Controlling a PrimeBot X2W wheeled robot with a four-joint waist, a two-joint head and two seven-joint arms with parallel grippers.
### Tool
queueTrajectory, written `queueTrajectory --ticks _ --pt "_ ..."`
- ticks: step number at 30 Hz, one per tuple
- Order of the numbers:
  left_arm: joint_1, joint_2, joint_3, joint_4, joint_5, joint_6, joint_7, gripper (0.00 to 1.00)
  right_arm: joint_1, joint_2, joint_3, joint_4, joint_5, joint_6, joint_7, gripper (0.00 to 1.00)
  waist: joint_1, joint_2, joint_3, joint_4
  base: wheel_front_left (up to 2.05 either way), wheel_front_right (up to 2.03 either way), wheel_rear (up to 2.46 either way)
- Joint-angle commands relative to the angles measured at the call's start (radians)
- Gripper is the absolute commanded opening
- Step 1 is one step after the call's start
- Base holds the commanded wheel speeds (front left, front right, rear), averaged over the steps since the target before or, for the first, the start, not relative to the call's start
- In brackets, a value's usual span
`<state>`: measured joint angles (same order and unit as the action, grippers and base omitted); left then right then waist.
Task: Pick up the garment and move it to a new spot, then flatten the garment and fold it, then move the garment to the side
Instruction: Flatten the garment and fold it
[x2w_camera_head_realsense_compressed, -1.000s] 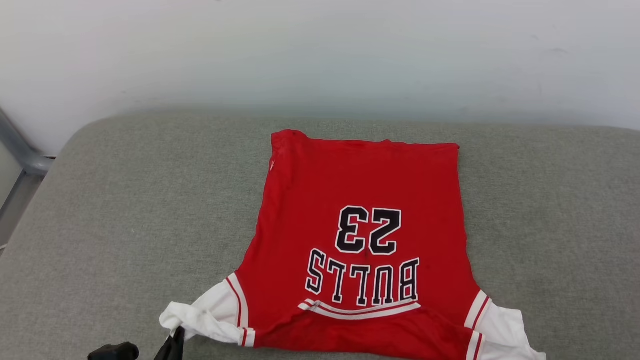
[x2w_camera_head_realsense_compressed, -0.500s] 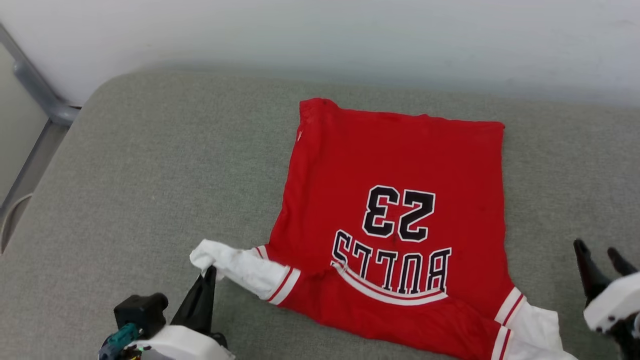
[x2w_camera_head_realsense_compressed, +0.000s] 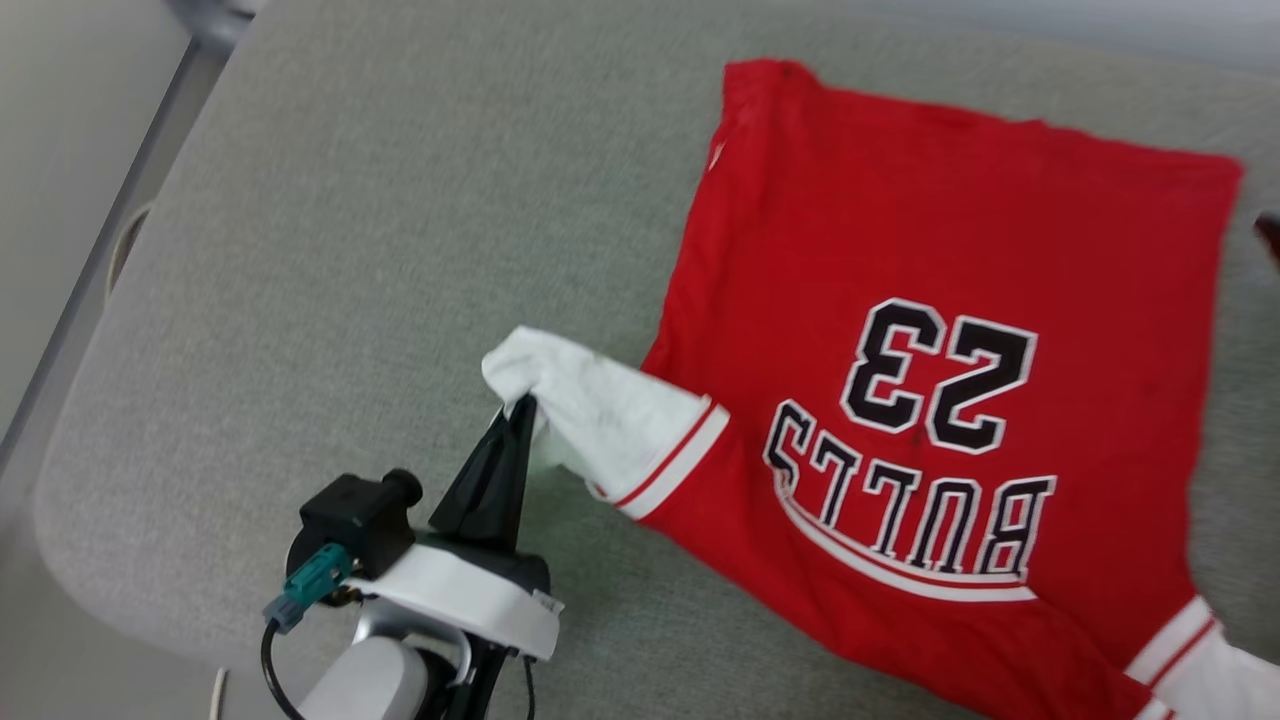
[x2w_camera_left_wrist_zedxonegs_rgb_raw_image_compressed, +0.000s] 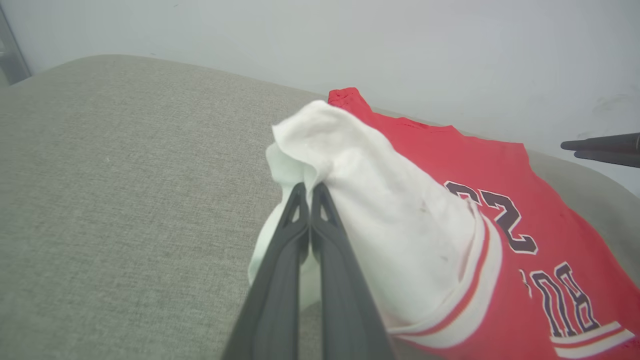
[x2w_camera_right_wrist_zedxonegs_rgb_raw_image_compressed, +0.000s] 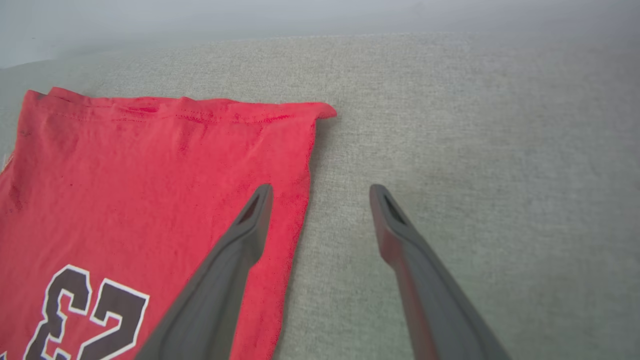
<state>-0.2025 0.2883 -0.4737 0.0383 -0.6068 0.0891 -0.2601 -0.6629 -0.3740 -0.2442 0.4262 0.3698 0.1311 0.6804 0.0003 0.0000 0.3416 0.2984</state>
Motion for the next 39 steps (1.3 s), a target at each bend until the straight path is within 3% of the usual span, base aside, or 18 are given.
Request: queueTrajectory --ticks 1,8,15,16,17,18,30,39 --pt "-0.019 -0.010 0.005 -0.003 0.007 -0.005 -0.006 0.00 -0.033 -0.003 0.001 0.010 -0.003 -0.001 0.010 1.00 -0.0003 0.0000 0.077 0.062 0.00 0.00 0.00" --pt "-0.063 -0.071 0.032 0.002 0.047 -0.060 -0.007 0.00 -0.202 -0.017 0.017 0.089 -0.068 -0.001 0.086 1.00 -0.0003 0.0000 0.166 0.098 0.00 0.00 0.00" --pt "-0.064 -0.111 0.063 0.017 0.089 -0.098 -0.006 0.00 -0.145 0.003 0.046 0.240 -0.087 -0.001 0.241 1.00 -0.0003 0.0000 0.182 0.102 0.00 0.00 0.00" --pt "-0.062 -0.116 0.067 0.019 0.094 -0.104 -0.006 0.00 -0.131 0.005 0.045 0.258 -0.083 -0.001 0.265 0.77 -0.0003 0.0000 0.183 0.102 0.00 0.00 0.00" --pt "-0.061 -0.121 0.071 0.021 0.098 -0.107 -0.006 0.00 -0.121 0.005 0.041 0.271 -0.079 -0.001 0.279 0.35 -0.0003 0.0000 0.184 0.102 0.00 0.00 0.00" --pt "-0.061 -0.125 0.075 0.023 0.103 -0.112 -0.006 0.00 -0.117 0.004 0.037 0.277 -0.077 -0.001 0.287 0.00 -0.0003 0.0000 0.183 0.102 0.00 0.00 0.00" --pt "-0.007 -0.121 0.119 0.076 0.131 -0.120 -0.006 0.00 -0.142 -0.092 0.043 0.179 -0.056 -0.001 0.195 0.00 -0.0003 0.0000 0.043 0.049 0.00 0.00 0.00" --pt "0.080 -0.079 0.165 0.095 0.113 -0.095 0.004 0.00 0.133 -0.118 0.020 -0.008 0.025 -0.001 0.176 0.00 -0.0003 0.0000 -0.085 -0.080 0.00 0.00 0.00"
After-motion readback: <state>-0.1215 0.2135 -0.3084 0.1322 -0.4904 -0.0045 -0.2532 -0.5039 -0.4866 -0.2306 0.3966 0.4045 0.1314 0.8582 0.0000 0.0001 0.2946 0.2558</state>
